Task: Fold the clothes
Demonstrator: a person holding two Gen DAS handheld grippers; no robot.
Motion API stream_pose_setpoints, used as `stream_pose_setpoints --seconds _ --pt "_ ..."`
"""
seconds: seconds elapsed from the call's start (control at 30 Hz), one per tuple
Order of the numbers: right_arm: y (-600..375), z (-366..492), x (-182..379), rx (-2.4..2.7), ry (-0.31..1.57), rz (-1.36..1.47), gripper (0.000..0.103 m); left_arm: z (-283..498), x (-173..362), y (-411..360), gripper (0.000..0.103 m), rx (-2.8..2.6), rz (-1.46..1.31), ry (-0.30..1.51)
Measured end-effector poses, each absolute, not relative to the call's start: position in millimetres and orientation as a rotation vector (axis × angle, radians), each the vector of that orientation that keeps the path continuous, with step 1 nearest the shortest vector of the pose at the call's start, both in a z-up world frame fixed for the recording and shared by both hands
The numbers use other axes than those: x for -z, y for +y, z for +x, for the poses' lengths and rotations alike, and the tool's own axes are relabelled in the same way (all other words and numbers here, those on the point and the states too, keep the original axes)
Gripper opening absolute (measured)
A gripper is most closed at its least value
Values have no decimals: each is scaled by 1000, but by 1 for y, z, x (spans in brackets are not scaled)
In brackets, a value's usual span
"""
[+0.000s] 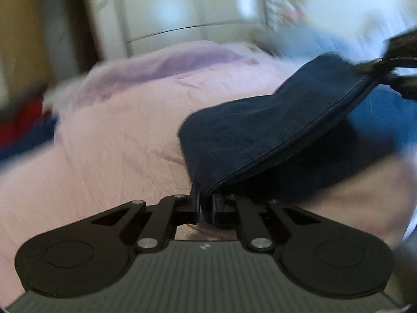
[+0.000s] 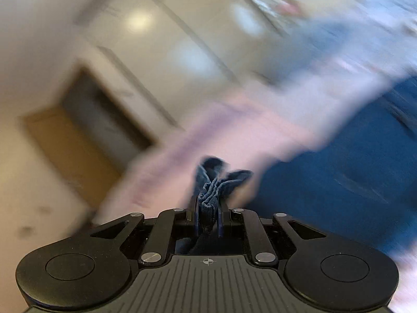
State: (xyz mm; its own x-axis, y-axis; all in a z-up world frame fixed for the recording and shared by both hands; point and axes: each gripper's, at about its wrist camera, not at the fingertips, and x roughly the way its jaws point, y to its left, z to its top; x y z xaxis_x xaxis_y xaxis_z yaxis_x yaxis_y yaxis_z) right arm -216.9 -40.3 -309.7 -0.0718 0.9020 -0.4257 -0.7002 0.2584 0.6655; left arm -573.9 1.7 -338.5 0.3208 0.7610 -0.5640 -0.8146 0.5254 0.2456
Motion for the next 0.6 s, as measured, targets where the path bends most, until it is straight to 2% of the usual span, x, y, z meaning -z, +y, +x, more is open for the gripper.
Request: stream_pose_setpoints --seconds 0.07,0.1,0.23,0.37,0.5,0.6 --pt "-41 -204 351 -1242 1130 274 11 -568 343 0 10 -1027 -51 729" --pt "-45 -201 359 -1246 1144 331 11 -569 342 2 11 -1027 -65 726" --pt "-48 -207 340 -1298 1058 328 11 -574 339 7 11 -1030 -109 709" --pt "-67 -219 305 -1397 843 333 11 -566 343 2 10 -1038 -57 729" --pt "-66 -207 351 -1233 1053 273 11 -559 345 -2 13 -1020 -31 753" --pt "-69 -215 349 -1227 1011 262 11 -568 339 2 16 -996 -80 764"
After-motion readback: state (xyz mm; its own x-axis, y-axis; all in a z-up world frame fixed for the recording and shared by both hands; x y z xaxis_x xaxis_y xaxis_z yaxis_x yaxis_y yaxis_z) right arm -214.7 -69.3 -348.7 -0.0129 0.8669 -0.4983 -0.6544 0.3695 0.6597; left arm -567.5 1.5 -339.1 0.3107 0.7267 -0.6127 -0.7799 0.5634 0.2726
